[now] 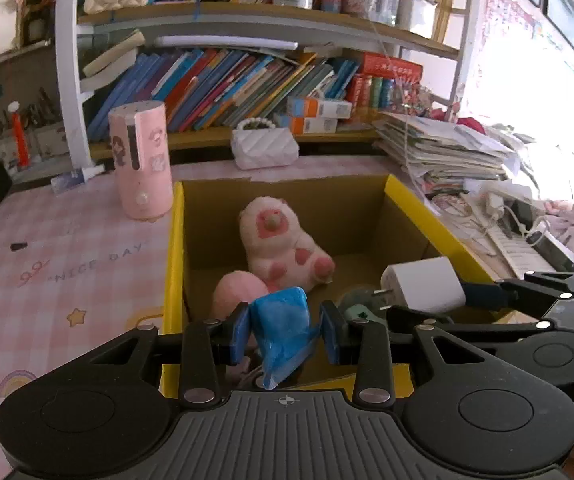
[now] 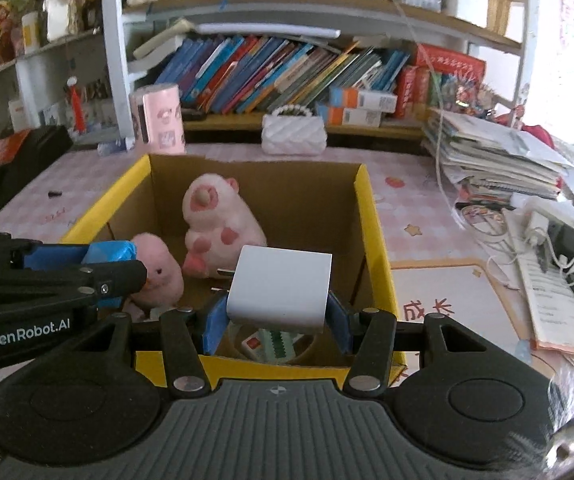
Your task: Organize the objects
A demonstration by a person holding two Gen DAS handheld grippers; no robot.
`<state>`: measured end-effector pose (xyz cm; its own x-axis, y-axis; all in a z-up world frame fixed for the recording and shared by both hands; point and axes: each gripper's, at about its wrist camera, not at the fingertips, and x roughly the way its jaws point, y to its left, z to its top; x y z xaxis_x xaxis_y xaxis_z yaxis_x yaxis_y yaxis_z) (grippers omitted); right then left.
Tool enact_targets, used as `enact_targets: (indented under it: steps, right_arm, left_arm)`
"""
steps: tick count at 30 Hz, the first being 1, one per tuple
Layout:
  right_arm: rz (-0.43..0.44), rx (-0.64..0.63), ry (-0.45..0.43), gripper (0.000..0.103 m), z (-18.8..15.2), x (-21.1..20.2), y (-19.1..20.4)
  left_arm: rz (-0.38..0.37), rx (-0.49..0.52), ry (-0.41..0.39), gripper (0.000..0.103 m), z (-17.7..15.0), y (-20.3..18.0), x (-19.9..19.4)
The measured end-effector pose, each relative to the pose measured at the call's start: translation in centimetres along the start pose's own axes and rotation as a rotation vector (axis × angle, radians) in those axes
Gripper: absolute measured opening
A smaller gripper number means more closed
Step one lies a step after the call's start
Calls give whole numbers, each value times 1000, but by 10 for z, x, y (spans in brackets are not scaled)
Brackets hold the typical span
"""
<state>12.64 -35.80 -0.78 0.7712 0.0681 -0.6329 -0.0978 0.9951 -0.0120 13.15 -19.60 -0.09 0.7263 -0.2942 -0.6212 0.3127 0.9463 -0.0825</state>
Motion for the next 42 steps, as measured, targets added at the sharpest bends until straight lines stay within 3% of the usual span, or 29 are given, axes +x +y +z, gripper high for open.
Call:
enact_targets:
  steps: [8, 10, 14, 16, 18, 21, 23, 31, 35, 42]
  right_arm:
    - [54, -5, 45, 47, 4, 18, -5]
    - [69, -25, 48, 38, 5, 21, -3]
    - [102, 2, 61, 38, 5, 24, -6]
    - [108, 12, 61, 38, 5, 25, -7]
    - [107, 17, 55, 39, 3, 23, -8]
    - [92, 25, 35, 39, 1, 20, -8]
    - [88, 34, 19, 39, 1, 16, -9]
    - [44, 36, -78, 56, 1, -13, 0]
    - [11, 16, -113, 62, -1, -27, 12]
    - [-45, 20, -142, 85, -7, -49, 40]
  left_arm:
    - [29, -26, 24, 36, -1, 1, 8]
    - [34, -30, 22, 37, 0, 0, 9]
    - [46, -34, 17, 39, 1, -1, 9]
    - [54, -51, 19, 43, -1, 0, 9]
    - [80, -78, 24, 59, -2, 2, 8]
    - [85, -117, 9, 71, -3, 6, 0]
    - [90, -128, -18, 74, -3, 6, -9]
    - [77, -139, -164, 90, -7, 8, -46]
    - [102, -142, -224, 94, -14, 14, -64]
    - [193, -160, -270, 102, -30, 36, -99]
